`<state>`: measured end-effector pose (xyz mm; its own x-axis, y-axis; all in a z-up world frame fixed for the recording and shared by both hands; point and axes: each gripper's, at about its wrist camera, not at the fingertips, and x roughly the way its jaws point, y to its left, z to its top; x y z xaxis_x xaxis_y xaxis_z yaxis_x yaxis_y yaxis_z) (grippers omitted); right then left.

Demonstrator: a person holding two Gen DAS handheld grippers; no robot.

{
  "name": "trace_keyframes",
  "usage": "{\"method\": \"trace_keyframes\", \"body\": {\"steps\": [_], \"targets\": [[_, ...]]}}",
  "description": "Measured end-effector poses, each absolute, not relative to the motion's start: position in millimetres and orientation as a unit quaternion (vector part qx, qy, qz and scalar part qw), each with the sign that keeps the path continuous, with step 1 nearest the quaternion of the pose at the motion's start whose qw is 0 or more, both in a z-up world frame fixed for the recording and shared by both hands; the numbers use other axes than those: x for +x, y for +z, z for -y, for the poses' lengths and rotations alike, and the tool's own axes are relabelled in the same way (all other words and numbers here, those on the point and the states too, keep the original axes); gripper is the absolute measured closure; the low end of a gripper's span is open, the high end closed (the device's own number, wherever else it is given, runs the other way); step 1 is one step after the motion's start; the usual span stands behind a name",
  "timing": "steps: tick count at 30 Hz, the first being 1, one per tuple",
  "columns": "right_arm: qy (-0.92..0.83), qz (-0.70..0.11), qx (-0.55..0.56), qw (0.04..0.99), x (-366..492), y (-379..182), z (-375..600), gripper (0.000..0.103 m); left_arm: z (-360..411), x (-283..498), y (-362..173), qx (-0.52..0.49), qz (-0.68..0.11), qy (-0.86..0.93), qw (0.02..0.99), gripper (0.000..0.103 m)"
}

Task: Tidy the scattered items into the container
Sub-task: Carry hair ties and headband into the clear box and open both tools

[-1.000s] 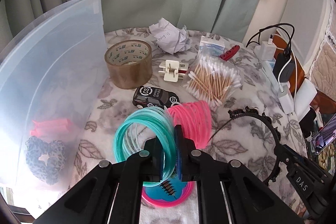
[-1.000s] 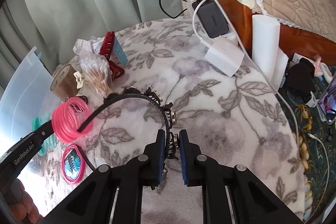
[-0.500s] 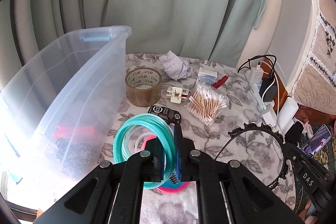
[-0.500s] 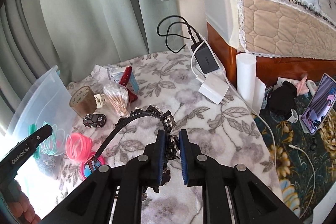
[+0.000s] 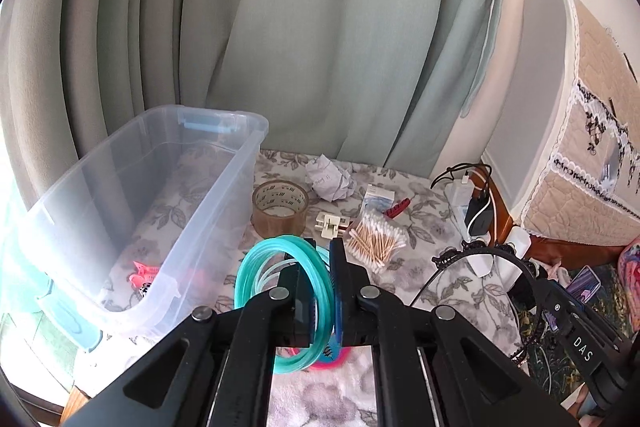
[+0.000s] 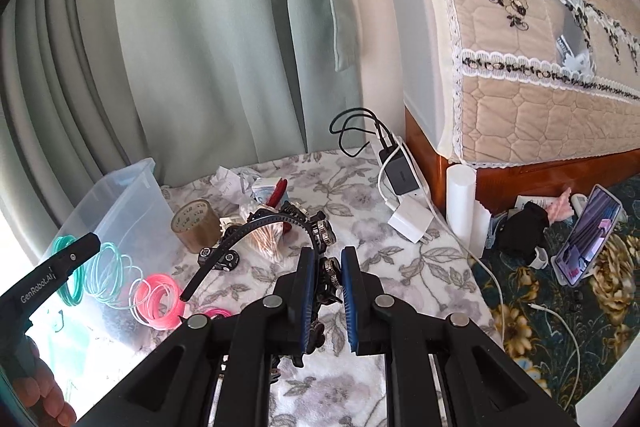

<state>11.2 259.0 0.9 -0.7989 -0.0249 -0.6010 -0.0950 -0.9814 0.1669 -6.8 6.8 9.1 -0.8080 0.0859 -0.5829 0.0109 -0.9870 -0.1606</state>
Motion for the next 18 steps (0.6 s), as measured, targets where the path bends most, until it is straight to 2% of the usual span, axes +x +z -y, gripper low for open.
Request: {"method": "trace_keyframes", "body": {"steps": [18], "targets": [[0.976,-0.065,-0.208,-0.027,53,94,-205,0.088,43,40,105,-0.173,0.106,0.979,0.011,0.097]]}}
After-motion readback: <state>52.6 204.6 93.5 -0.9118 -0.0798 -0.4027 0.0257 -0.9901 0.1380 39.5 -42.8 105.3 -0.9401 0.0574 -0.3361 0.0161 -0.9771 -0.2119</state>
